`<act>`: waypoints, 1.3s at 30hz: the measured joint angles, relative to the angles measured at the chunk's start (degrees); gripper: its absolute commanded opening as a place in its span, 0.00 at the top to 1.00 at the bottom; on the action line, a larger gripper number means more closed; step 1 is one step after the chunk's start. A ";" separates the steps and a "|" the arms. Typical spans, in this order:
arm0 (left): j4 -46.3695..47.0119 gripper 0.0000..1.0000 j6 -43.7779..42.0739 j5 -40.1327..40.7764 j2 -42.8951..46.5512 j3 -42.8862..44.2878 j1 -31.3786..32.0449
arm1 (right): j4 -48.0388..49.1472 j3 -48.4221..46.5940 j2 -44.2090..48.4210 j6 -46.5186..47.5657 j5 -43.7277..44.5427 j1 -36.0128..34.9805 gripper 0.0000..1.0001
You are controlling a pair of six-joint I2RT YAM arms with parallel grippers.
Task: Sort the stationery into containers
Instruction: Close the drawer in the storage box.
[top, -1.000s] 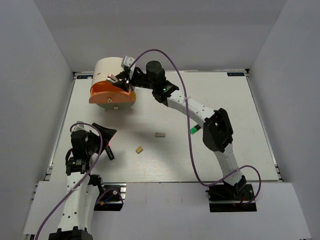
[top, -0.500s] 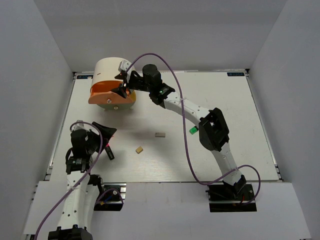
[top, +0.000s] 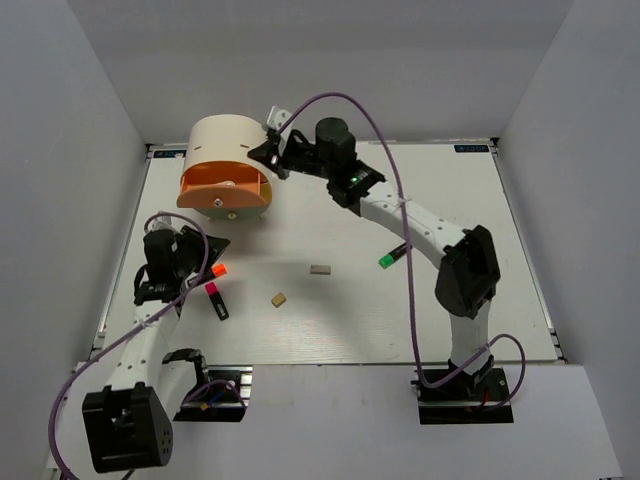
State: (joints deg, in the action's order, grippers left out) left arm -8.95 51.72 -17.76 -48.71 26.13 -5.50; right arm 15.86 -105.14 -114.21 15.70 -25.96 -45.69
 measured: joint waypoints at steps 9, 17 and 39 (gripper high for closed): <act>7.96 0.42 -4.76 -2.91 -8.26 9.09 0.04 | -17.11 7.87 10.47 1.66 0.24 10.10 0.65; 12.63 0.38 -6.58 -4.76 -13.75 11.82 0.04 | -26.32 27.91 17.07 3.45 -1.75 19.26 0.78; 17.07 0.38 -8.24 -4.74 -25.44 20.24 0.07 | -25.11 40.04 26.25 4.70 -4.17 23.02 0.80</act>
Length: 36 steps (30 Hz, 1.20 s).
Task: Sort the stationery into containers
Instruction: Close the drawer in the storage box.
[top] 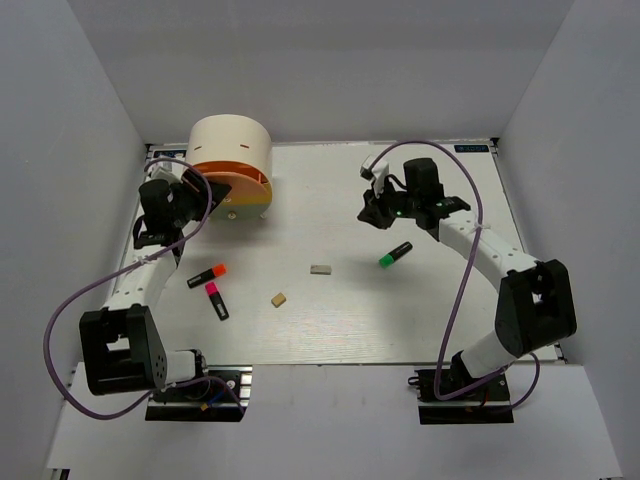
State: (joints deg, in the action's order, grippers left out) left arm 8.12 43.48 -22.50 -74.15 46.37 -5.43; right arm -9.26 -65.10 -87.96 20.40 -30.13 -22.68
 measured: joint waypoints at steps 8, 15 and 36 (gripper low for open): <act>2.08 0.38 0.39 0.72 -4.17 2.19 0.00 | 0.04 1.27 1.79 0.83 0.11 0.63 0.80; 3.93 0.38 0.98 0.83 -7.15 3.67 0.00 | 0.11 2.27 2.01 1.20 0.39 1.20 0.80; 5.68 0.46 1.29 0.92 -8.13 0.09 0.57 | 0.26 3.17 2.23 1.25 0.46 2.01 0.80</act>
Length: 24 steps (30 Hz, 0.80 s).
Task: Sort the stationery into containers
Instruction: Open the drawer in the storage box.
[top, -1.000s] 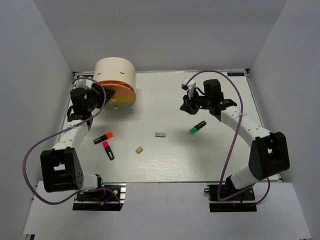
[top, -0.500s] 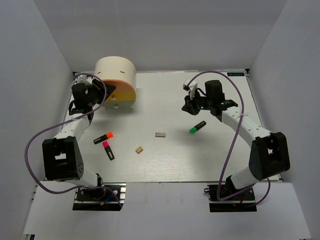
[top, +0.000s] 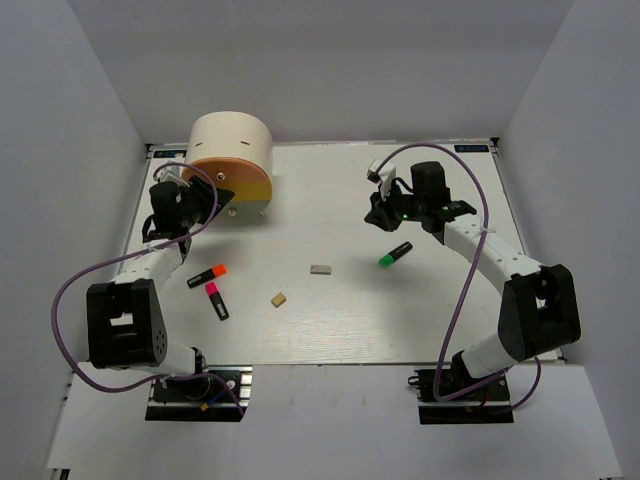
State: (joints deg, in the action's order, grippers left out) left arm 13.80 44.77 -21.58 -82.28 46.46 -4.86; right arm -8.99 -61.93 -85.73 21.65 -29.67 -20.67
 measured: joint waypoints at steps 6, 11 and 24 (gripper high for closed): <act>-0.70 0.47 -1.03 0.07 0.02 -1.51 0.02 | 0.00 0.00 0.00 0.00 0.00 0.04 0.80; -0.11 0.50 -1.42 0.07 -0.90 -1.29 0.02 | 0.00 0.07 0.04 0.02 0.02 0.04 0.80; 1.31 0.49 -1.25 0.17 -6.10 0.81 0.02 | -0.07 1.42 0.79 0.15 0.44 0.04 0.80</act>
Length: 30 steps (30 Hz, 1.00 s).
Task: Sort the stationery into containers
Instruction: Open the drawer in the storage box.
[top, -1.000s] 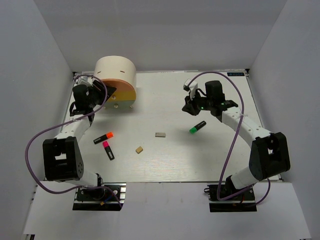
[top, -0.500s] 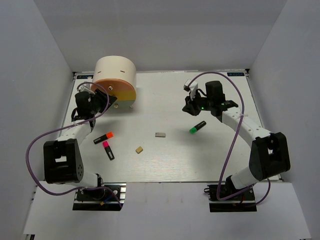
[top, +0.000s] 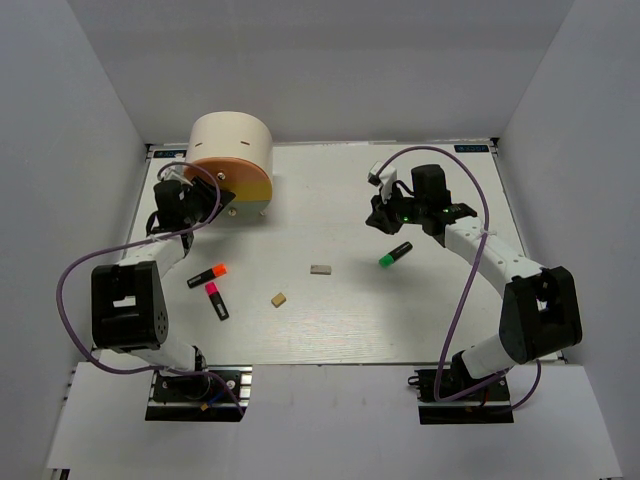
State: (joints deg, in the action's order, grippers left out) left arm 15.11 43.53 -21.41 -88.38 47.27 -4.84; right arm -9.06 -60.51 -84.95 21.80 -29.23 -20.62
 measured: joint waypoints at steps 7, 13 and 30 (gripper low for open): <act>1.75 0.50 0.00 0.42 -1.27 0.79 0.00 | 0.00 0.00 0.00 0.35 0.13 0.04 0.80; 2.64 0.62 0.00 0.17 -2.82 1.90 0.00 | 0.00 0.00 0.00 0.81 0.15 0.04 0.80; 5.88 0.77 0.02 0.48 6.99 -9.22 0.09 | -3.32 0.00 0.00 5.60 -8.74 0.00 0.29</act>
State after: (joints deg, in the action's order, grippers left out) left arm 20.99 43.55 -20.93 -81.38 38.04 -4.75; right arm -12.38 -60.51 -84.95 27.40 -37.98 -20.62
